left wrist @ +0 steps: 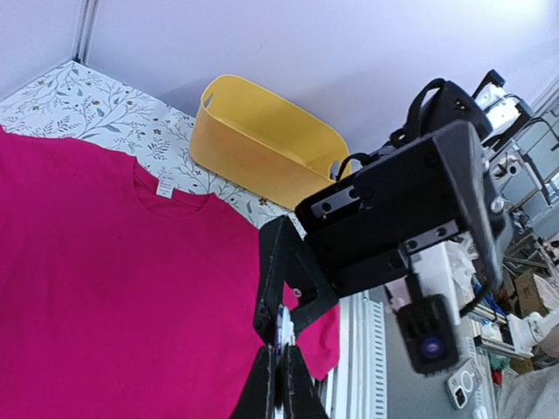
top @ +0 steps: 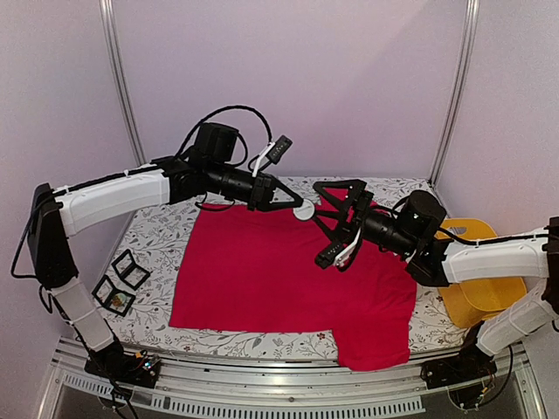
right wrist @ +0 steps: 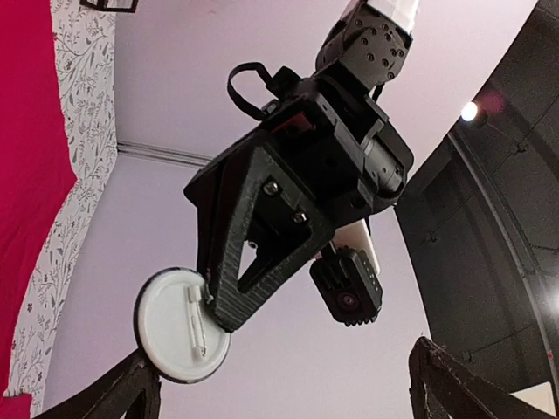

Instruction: Pin the brooch onto the clothing

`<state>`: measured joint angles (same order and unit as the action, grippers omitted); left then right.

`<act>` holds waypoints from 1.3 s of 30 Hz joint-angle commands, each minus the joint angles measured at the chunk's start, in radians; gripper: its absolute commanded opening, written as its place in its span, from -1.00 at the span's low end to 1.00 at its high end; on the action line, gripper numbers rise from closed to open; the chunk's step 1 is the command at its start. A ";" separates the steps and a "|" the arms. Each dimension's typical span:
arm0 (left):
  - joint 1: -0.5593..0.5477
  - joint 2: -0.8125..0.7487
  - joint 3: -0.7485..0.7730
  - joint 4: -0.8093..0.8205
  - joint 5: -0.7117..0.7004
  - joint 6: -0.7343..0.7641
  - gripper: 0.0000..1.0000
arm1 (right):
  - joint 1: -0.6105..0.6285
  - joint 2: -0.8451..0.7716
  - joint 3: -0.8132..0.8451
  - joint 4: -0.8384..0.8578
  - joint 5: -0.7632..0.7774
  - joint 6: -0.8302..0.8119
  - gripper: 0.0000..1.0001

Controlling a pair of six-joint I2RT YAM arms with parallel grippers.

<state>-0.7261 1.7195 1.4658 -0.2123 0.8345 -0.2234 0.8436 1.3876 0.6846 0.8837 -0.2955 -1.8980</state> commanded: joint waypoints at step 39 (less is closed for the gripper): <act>-0.092 -0.102 -0.034 -0.091 -0.285 0.316 -1.00 | -0.207 0.258 0.727 -1.175 -0.621 1.713 -0.55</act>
<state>-0.8051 1.6051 1.4052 -0.2939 0.5331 0.0826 0.6350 1.6272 1.3567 -0.1925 -0.9283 -0.1207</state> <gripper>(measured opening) 0.008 0.231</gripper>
